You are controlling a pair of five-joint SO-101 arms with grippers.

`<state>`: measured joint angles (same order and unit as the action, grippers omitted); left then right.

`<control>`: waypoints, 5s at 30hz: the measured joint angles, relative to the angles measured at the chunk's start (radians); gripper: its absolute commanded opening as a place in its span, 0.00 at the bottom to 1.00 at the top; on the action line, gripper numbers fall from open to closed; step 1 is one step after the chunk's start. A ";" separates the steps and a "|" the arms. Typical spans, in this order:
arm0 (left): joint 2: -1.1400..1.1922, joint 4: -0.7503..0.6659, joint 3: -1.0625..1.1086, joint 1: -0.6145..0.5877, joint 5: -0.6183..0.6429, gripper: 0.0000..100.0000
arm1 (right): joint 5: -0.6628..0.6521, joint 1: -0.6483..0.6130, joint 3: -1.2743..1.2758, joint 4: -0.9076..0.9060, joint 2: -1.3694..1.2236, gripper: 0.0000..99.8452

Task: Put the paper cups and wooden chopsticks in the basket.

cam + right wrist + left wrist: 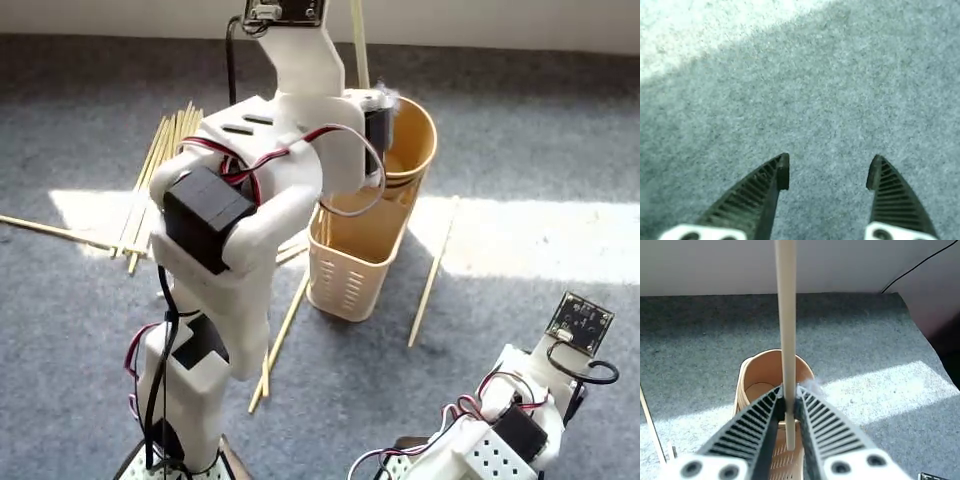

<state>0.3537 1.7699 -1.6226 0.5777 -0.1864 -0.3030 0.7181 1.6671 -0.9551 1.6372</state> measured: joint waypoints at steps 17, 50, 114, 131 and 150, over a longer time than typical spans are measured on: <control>-0.002 0.000 0.003 -0.072 0.000 0.10 | 0.000 0.000 0.000 0.000 0.000 0.26; 0.338 -0.132 0.795 -0.882 -0.135 0.21 | 0.000 0.000 0.000 0.000 0.000 0.26; 0.057 -0.005 -0.009 -0.192 -0.155 0.00 | 0.000 0.000 0.000 0.000 0.000 0.26; 0.206 -0.054 -0.009 0.034 -0.155 0.00 | 0.000 0.000 0.000 0.000 0.000 0.26; 0.227 -0.054 -0.009 -0.046 -0.155 0.09 | 0.000 0.000 0.000 0.000 0.000 0.26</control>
<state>0.5808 1.7162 -1.6318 0.5317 -0.3414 -0.3030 0.7181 1.6671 -0.9551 1.6372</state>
